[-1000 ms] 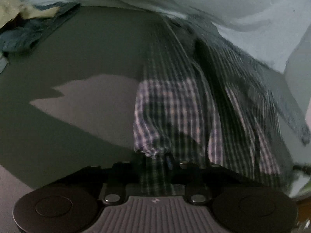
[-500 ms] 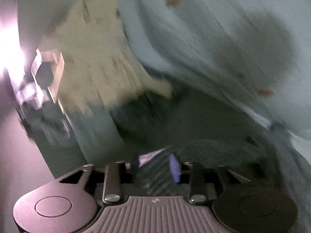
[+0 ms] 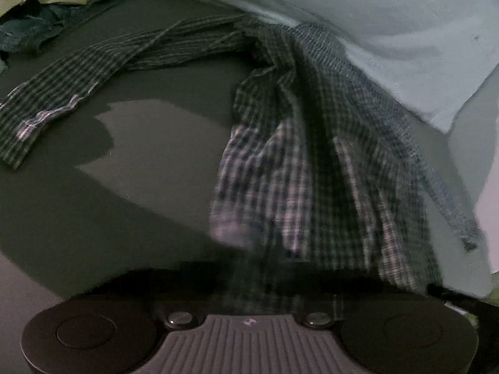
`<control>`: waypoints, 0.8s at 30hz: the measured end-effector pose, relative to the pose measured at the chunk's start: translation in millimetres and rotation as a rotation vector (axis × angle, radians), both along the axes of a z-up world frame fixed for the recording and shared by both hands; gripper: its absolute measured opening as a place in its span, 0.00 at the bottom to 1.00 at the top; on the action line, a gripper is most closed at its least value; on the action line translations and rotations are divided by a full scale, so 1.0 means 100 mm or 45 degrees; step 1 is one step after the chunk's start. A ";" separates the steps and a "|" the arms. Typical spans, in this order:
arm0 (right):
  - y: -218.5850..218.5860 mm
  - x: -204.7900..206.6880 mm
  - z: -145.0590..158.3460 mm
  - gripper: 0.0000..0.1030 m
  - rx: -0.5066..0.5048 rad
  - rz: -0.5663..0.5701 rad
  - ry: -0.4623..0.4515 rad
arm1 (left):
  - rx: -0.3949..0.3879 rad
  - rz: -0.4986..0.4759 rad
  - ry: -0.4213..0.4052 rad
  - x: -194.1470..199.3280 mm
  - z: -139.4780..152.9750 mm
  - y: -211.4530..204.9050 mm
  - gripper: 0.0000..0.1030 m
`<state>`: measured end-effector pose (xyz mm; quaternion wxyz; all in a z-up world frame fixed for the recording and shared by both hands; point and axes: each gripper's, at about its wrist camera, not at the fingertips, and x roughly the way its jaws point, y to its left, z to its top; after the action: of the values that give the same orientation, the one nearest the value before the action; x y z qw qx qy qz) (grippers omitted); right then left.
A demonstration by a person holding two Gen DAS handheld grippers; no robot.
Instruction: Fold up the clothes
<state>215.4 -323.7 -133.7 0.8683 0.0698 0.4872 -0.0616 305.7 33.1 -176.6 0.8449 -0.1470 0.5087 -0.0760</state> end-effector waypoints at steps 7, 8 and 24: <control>-0.24 -0.29 0.97 0.01 0.158 0.039 -0.268 | -0.039 0.249 -0.217 -0.39 1.01 0.36 0.00; -0.32 -0.39 1.16 0.01 0.222 0.029 -0.313 | -0.046 0.264 -0.250 -0.45 1.17 0.43 0.00; -0.92 -0.14 0.84 0.69 0.037 -0.121 -0.086 | 0.229 0.265 0.038 -0.35 0.54 -0.06 0.47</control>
<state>201.1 -415.3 -49.3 0.8792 0.1076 0.4546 -0.0935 270.5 27.2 -122.6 0.8503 -0.1237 0.5080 0.0604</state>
